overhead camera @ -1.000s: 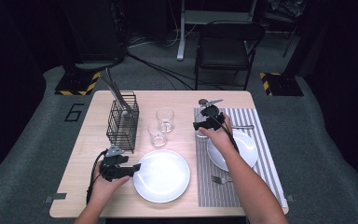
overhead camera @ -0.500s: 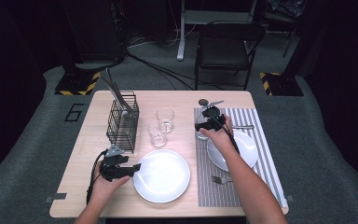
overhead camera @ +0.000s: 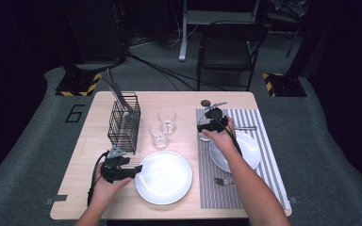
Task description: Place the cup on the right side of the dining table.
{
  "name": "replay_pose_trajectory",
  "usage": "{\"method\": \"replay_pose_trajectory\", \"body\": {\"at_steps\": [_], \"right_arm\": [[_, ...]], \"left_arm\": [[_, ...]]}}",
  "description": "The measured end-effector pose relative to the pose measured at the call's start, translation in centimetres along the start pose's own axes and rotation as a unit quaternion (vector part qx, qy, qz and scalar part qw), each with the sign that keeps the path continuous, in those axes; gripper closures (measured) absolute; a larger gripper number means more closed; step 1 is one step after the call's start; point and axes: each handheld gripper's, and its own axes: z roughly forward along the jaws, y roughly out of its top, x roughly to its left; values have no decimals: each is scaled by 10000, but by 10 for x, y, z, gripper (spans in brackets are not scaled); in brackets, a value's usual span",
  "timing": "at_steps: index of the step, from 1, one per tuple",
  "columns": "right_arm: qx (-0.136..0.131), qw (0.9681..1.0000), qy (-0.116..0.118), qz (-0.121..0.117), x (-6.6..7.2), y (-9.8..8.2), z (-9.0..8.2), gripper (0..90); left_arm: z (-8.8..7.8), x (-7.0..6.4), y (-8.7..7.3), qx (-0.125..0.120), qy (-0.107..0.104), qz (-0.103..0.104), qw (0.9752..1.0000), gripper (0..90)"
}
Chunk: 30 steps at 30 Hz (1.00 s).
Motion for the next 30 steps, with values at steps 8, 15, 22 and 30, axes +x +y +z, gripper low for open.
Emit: {"method": "replay_pose_trajectory", "body": {"at_steps": [8,15,22,30], "right_arm": [[-5,10000,37,36,-1,0,0,162],[20,10000,69,51,-1,0,-1,140],[-13,10000,-8,42,2,1,-4,131],[-75,9999,38,71,1,3,-12,131]], "left_arm": [[0,1,0,22,-11,19,10000,315],[0,0,0,29,-13,26,10000,315],[1,0,0,9,6,9,10000,315],[1,1,1,19,3,-20,10000,315]]}}
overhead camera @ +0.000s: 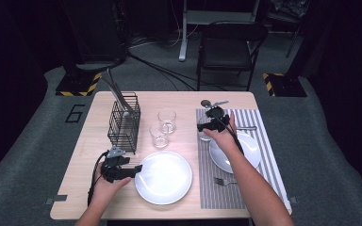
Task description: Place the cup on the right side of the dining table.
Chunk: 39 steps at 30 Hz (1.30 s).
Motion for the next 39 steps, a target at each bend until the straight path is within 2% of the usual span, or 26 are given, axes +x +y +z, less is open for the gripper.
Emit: {"method": "replay_pose_trajectory", "body": {"at_steps": [5,7,8,10,12,22,39], "right_arm": [[-79,10000,10,-48,-1,0,-4,131],[-107,9999,22,8,0,1,-8,131],[-179,9998,22,-68,-1,2,-10,134],[-222,9997,99,-40,1,4,-15,135],[-300,9994,122,-131,3,6,-20,135],[-309,9988,261,-290,12,11,-34,137],[-397,9955,759,-405,27,-3,-60,143]], "left_arm": [[0,0,0,-5,7,-8,10000,315],[0,0,0,-20,-4,-25,10000,315],[0,0,0,-22,3,-30,10000,316],[0,0,0,-18,-9,-27,10000,315],[0,-1,1,-27,-10,-15,10000,316],[-2,2,1,-58,-2,-53,10000,315],[-4,7,4,-166,28,-165,9997,316]]}}
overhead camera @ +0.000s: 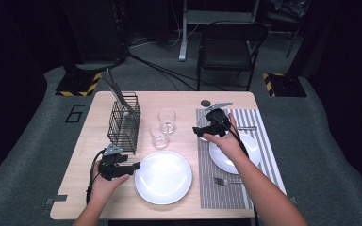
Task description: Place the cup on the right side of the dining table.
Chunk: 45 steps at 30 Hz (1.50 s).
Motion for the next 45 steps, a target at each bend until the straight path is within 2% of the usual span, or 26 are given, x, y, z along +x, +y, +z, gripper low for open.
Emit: {"method": "replay_pose_trajectory", "body": {"at_steps": [4,5,6,7,8,9,11,18,24,28,45], "right_arm": [[-76,9999,110,-85,6,-4,-10,146],[-118,9996,145,-192,7,-6,-13,146],[-95,9998,155,-120,10,-7,-16,146],[-135,9995,166,-210,11,-8,-18,146],[-124,9996,183,-154,13,-9,-22,147],[-182,9993,201,-251,13,-10,-24,147],[-192,9994,253,-144,17,-12,-30,152],[-227,9988,365,-231,26,-23,-42,156],[-223,9985,441,-220,26,-36,-49,168],[-196,9985,488,-116,23,-49,-55,178],[-229,9984,510,4,16,-97,-72,203]], "left_arm": [[-2,0,2,-1,-21,19,10000,315],[-2,0,2,-4,-26,25,10000,315],[-1,-1,2,-26,-17,25,10000,315],[-1,-2,3,-42,-1,24,10000,316],[-1,-2,3,-30,-7,45,10000,316],[0,-2,3,-46,-28,68,10000,315],[-1,-3,3,-14,-46,65,10000,316],[-1,-3,3,-34,-42,59,10000,318],[0,-3,3,-42,-58,58,10000,320],[-1,-2,3,-1,-73,54,10000,320],[0,1,2,13,-48,7,10000,323]]}}
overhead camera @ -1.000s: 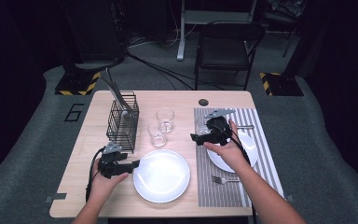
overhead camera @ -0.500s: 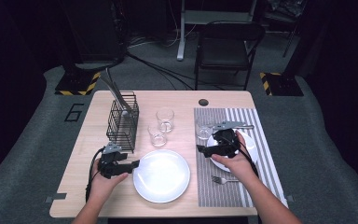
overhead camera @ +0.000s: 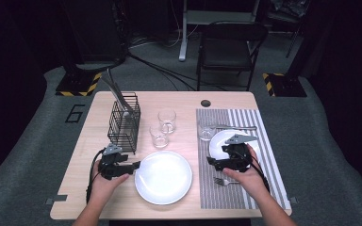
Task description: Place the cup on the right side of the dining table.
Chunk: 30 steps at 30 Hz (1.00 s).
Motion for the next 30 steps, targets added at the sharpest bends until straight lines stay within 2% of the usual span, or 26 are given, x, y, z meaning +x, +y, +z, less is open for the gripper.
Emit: {"method": "replay_pose_trajectory", "body": {"at_steps": [5,11,15,24,30], "right_arm": [[1,10000,-6,77,-1,-14,-1,211],[55,9999,-66,-83,2,-27,3,217],[81,9998,-29,-158,4,-34,7,218],[227,9996,90,-141,8,-51,18,224],[251,9992,158,-259,8,-59,24,235]], "left_arm": [[1,-1,0,-20,31,-3,10000,322],[1,-1,0,-27,19,32,10000,322],[1,-1,0,-35,29,39,10000,322],[1,-1,-1,-15,26,99,9999,322],[3,-2,-2,49,24,121,9999,322]]}}
